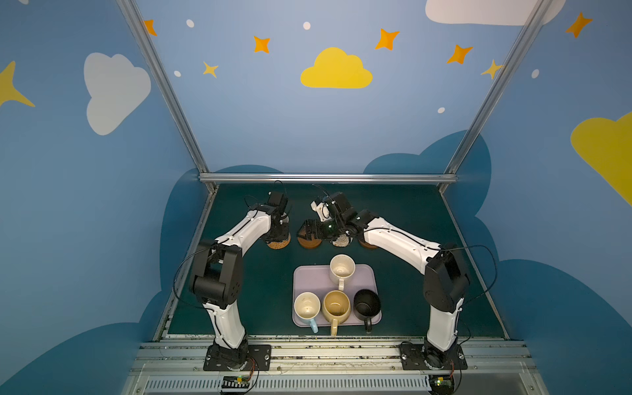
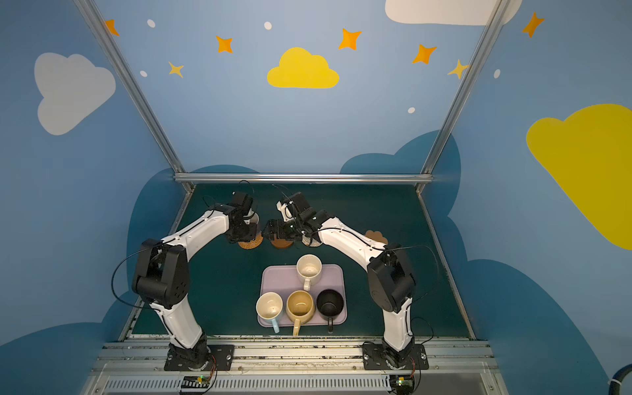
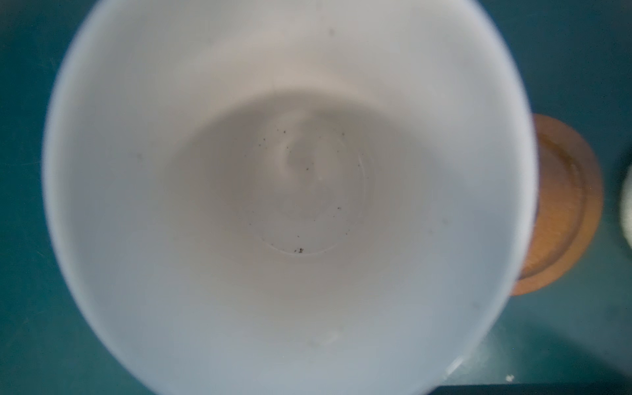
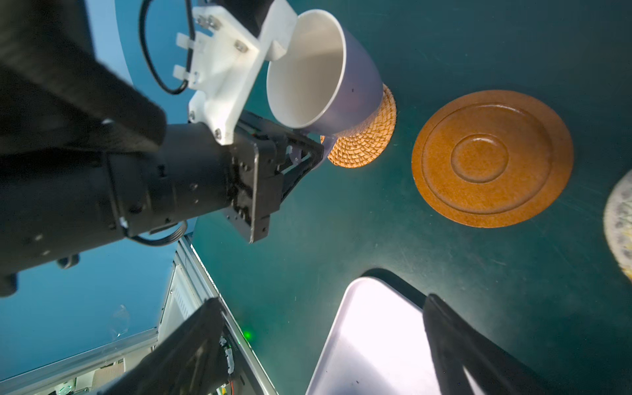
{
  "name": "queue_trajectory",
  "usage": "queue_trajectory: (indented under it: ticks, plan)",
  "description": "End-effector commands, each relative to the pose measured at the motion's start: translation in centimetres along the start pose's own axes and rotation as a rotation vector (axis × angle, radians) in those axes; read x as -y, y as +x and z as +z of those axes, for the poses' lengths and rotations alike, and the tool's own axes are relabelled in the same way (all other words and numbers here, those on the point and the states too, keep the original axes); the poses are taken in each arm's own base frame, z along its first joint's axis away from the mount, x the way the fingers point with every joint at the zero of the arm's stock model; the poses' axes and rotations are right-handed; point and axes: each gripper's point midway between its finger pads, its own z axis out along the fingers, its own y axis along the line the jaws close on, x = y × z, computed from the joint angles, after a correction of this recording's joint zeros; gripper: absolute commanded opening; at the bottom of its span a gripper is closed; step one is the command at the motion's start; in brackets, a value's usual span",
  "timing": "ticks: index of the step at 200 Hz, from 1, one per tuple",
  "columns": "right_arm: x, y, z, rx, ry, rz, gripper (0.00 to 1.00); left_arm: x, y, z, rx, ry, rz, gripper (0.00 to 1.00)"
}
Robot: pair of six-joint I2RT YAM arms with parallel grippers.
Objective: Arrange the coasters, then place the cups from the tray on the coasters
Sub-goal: 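Lower the lilac mug onto the rattan coaster and open the left gripper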
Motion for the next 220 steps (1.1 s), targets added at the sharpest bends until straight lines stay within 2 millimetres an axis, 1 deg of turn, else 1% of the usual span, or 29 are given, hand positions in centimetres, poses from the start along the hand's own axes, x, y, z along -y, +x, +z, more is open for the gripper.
queue_trajectory:
  ticks: [1, 24, 49, 82, 124, 140, 167, 198, 220]
  plan:
    - [-0.1, 0.5, 0.2, -0.029, 0.004, -0.007, 0.92, -0.5, -1.0, 0.1, 0.043, -0.008, -0.007, 0.04]
    - [0.1, 0.7, 0.3, -0.036, 0.007, -0.006, 0.92, -0.2, -1.0, 0.1, 0.047, 0.018, -0.021, 0.04]
    - [0.2, 0.9, 0.3, -0.043, 0.011, -0.010, 0.92, -0.2, -0.7, 0.8, 0.023, 0.023, -0.028, 0.04]
    - [0.6, 1.1, 0.2, -0.042, 0.027, -0.009, 0.92, 0.1, -0.3, 0.8, 0.017, 0.042, -0.040, 0.04]
    - [0.7, 1.5, 0.5, -0.053, 0.021, 0.002, 0.92, -0.6, 0.5, 1.2, -0.003, 0.009, -0.048, 0.04]
    - [0.7, 1.5, 0.6, -0.053, 0.021, 0.003, 0.92, -0.4, 0.8, 1.3, -0.021, 0.017, -0.054, 0.04]
    - [0.8, 1.5, 0.6, -0.055, 0.024, 0.001, 0.92, 0.0, 1.0, 0.9, -0.008, 0.036, -0.064, 0.04]
    - [0.9, 1.8, 0.8, -0.058, 0.023, 0.003, 0.92, 0.1, 1.7, 1.7, -0.050, 0.033, -0.062, 0.04]
    - [1.1, 1.9, 0.9, -0.060, 0.025, 0.004, 0.92, 0.3, 1.8, 1.6, -0.034, 0.045, -0.072, 0.04]
